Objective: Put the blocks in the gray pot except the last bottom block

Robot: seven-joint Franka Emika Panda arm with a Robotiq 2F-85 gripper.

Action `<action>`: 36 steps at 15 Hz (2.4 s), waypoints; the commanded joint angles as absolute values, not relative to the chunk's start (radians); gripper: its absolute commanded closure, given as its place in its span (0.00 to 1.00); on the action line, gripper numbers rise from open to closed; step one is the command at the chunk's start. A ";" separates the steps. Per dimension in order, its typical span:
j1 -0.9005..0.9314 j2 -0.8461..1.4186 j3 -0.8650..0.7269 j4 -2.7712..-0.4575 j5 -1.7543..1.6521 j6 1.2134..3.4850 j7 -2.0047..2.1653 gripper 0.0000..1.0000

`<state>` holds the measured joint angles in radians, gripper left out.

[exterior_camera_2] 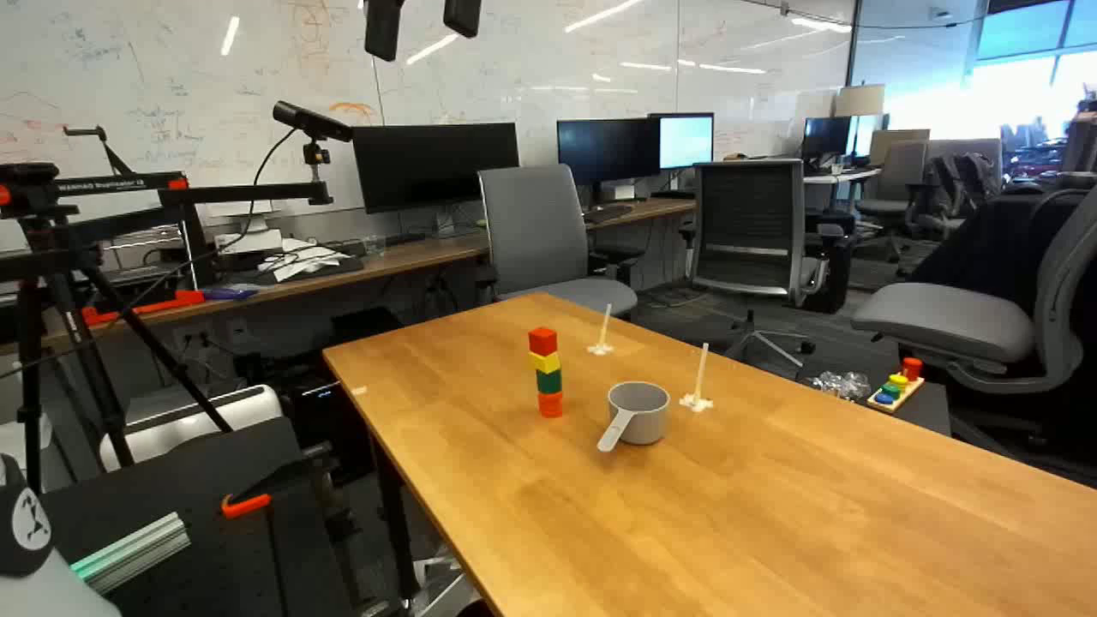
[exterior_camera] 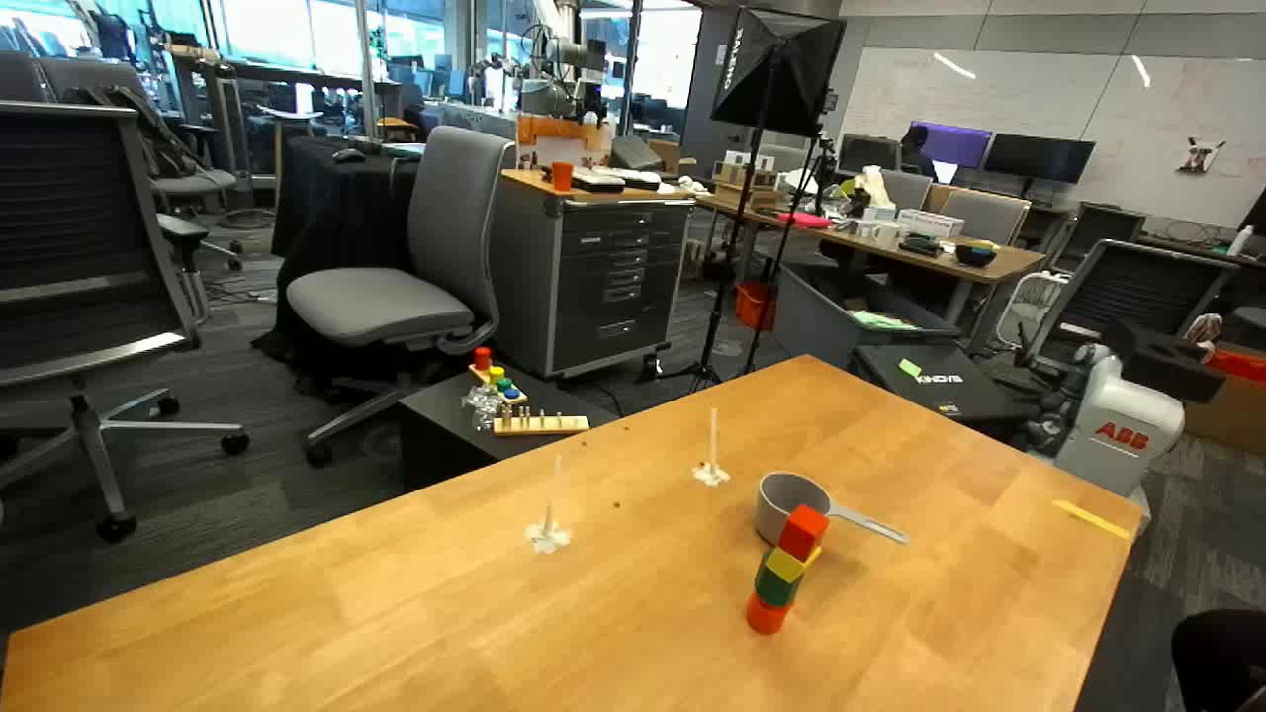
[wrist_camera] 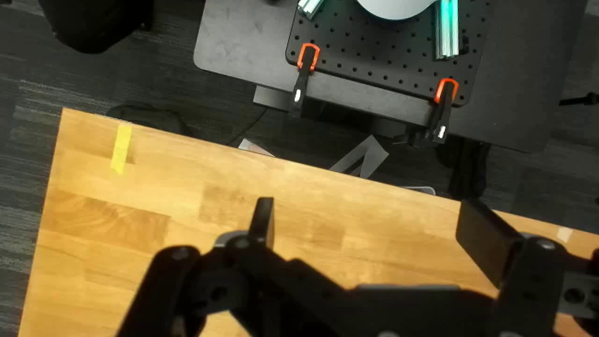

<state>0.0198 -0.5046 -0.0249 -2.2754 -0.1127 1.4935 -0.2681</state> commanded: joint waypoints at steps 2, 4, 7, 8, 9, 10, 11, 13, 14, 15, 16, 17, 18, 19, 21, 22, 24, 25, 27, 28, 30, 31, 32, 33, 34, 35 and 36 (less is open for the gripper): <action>0.030 -0.504 -0.033 -2.270 -0.116 1.493 -0.264 0.00; 0.030 -0.506 -0.033 -2.269 -0.116 1.493 -0.264 0.00; 0.030 -0.506 -0.033 -2.269 -0.116 1.493 -0.264 0.00; 0.030 -0.506 -0.033 -2.269 -0.116 1.493 -0.264 0.00; 0.030 -0.506 -0.033 -2.269 -0.116 1.493 -0.264 0.00; 0.030 -0.506 -0.033 -2.269 -0.116 1.493 -0.264 0.00; 0.030 -0.506 -0.033 -2.269 -0.116 1.493 -0.264 0.00; 0.030 -0.506 -0.033 -2.269 -0.116 1.493 -0.264 0.00; 0.030 -0.506 -0.033 -2.269 -0.116 1.493 -0.264 0.00; 0.030 -0.506 -0.033 -2.269 -0.116 1.493 -0.264 0.00; 0.034 -0.509 -0.034 -2.277 -0.123 1.528 -0.276 0.00; 0.037 -0.506 -0.032 -2.284 -0.134 1.573 -0.282 0.00; 0.038 -0.490 -0.028 -2.282 -0.136 1.614 -0.275 0.00; 0.043 -0.472 -0.026 -2.278 -0.125 1.651 -0.276 0.00; 0.055 -0.436 -0.006 -2.275 -0.122 1.736 -0.256 0.00; 0.063 -0.409 0.009 -2.270 -0.122 1.771 -0.241 0.00; 0.079 -0.361 0.039 -2.271 -0.122 1.838 -0.215 0.00; 0.087 -0.335 0.054 -2.271 -0.120 1.861 -0.198 0.00; 0.104 -0.283 0.092 -2.275 -0.124 1.906 -0.147 0.00; 0.112 -0.256 0.111 -2.275 -0.127 1.924 -0.118 0.00; 0.125 -0.205 0.142 -2.270 -0.140 1.952 -0.067 0.00; 0.128 -0.175 0.153 -2.262 -0.148 1.961 -0.044 0.00; 0.127 -0.139 0.163 -2.245 -0.164 1.958 -0.011 0.00; 0.129 -0.119 0.171 -2.232 -0.177 1.937 0.015 0.00; 0.131 -0.170 0.153 -2.278 -0.139 1.950 -0.041 0.00; 0.132 -0.147 0.158 -2.271 -0.150 1.950 -0.021 0.00; 0.132 -0.132 0.160 -2.264 -0.154 1.950 -0.013 0.00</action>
